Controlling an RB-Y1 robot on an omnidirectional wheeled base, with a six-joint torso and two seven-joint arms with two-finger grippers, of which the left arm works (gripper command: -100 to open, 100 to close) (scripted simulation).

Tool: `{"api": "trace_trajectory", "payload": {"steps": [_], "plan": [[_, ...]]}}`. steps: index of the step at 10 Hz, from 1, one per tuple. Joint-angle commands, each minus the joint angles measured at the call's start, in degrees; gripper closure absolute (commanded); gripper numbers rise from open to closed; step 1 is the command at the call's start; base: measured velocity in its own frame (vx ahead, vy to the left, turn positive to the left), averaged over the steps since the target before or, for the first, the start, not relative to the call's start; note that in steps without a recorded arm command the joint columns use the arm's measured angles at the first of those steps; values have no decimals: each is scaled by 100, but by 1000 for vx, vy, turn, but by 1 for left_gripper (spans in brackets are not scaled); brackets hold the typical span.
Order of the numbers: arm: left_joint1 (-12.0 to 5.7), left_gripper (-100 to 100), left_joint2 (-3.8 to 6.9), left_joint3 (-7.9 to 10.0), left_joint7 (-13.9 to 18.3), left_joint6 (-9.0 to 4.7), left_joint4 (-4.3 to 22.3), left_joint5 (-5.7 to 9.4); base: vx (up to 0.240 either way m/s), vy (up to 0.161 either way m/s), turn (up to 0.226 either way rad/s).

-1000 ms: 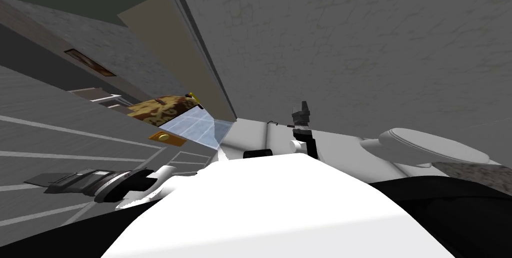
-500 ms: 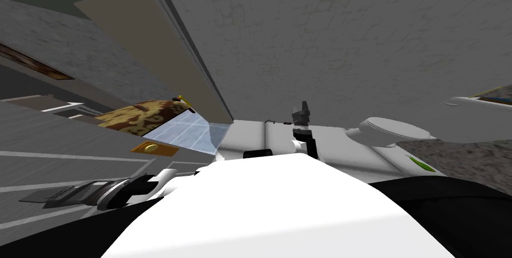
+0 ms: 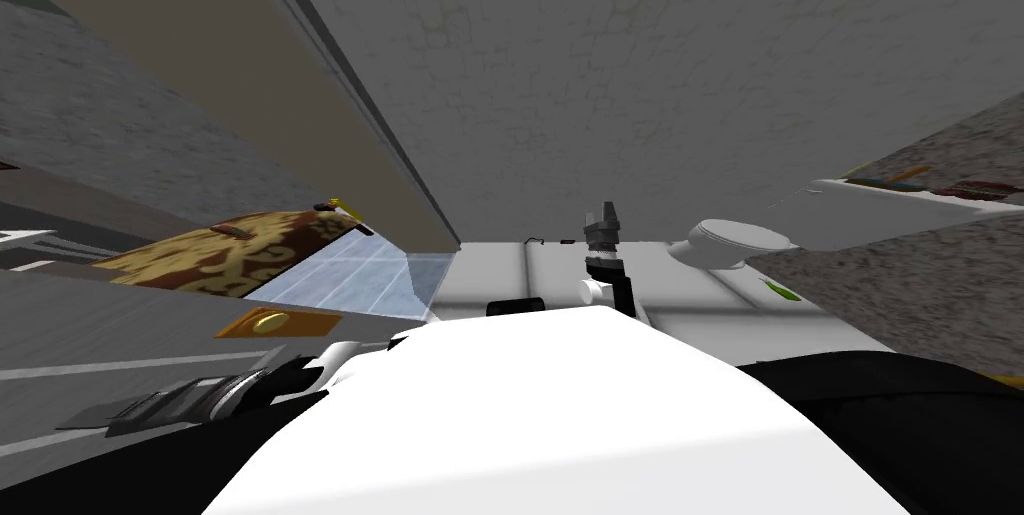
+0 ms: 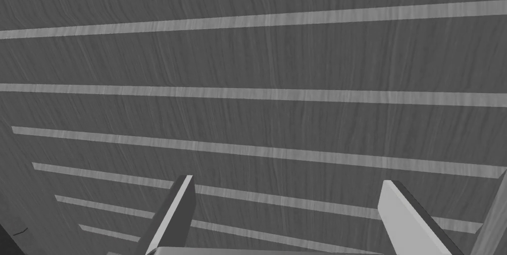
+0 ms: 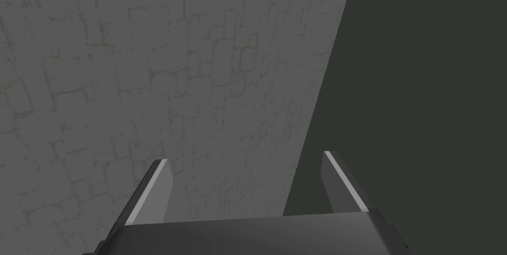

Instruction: Push the door open

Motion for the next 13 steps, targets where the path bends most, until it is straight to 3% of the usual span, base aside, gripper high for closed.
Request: {"api": "trace_trajectory", "payload": {"steps": [1, 11, 13], "plan": [[-77, -100, -21, 203, 17, 29, 98, -38, -17, 59, -222], [-555, -100, -143, 1387, 71, 141, 722, -265, -18, 54, -232], [-522, -100, -101, 1242, 64, 110, 717, -241, -17, 56, -3]]}}
